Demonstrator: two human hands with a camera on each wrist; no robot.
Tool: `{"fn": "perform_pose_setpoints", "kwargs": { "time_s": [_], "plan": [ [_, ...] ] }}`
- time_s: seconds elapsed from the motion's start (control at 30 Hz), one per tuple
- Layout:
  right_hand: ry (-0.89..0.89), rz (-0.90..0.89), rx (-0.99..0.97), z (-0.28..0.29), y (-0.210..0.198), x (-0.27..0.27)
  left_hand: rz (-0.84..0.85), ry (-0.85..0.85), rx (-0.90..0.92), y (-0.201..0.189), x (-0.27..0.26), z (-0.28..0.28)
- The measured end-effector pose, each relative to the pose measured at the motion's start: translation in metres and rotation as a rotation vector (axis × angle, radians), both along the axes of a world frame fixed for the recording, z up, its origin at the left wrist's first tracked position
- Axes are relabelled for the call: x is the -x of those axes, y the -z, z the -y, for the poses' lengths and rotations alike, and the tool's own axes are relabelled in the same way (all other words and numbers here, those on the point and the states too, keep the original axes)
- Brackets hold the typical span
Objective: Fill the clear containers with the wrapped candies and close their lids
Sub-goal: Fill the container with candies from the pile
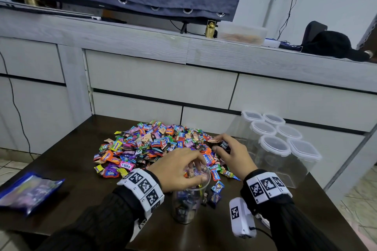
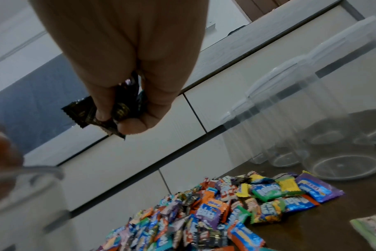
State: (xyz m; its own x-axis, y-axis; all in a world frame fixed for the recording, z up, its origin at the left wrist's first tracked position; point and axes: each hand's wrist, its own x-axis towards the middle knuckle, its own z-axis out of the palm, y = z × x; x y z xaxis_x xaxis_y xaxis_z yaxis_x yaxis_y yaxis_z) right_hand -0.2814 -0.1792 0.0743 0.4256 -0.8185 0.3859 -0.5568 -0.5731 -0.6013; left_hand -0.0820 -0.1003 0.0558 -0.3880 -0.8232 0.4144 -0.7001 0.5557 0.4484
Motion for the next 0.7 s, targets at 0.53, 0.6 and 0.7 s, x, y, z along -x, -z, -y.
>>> {"fn": "perform_pose_setpoints", "kwargs": {
  "time_s": [0.53,0.6,0.7],
  "plan": [
    [-0.252,0.058,0.168,-0.045,0.022,-0.043,-0.249,-0.098,-0.388,0.033,-0.022,0.001],
    [-0.268,-0.010,0.207,-0.047,0.020,-0.042,-0.228,-0.110,-0.384,0.031,-0.023,0.001],
    [-0.298,-0.136,0.249,-0.050,0.017,-0.041,-0.178,-0.115,-0.371,0.027,-0.024,0.000]
  ]
}}
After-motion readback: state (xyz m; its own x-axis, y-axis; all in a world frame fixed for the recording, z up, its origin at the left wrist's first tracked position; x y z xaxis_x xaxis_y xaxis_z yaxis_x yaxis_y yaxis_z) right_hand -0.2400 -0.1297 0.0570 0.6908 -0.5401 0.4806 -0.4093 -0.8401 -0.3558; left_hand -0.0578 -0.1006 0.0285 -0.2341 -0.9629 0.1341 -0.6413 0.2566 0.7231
